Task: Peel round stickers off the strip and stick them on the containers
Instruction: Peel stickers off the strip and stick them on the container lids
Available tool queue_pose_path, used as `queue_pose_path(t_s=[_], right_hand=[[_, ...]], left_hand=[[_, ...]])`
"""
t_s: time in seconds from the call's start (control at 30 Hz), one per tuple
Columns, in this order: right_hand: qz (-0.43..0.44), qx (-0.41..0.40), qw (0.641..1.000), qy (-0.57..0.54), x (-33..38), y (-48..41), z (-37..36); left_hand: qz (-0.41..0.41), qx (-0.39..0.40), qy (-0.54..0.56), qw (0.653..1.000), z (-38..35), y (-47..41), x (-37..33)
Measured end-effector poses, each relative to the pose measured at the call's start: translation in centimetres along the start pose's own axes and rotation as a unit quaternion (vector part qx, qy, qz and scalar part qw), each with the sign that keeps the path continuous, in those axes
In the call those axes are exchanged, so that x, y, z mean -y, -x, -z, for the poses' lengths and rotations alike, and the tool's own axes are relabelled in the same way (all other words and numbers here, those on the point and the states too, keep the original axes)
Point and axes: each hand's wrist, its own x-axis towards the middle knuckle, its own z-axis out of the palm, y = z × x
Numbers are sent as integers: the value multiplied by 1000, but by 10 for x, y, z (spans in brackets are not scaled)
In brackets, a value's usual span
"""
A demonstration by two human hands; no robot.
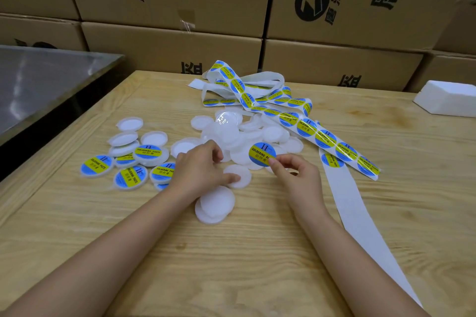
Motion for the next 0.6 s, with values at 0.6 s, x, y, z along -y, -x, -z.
queue_pose_path(t_s=[0.6], right_hand=[[-9,55,998,-19,-7,-1,-8]], left_hand=[[-48,27,73,996,-8,6,-9]])
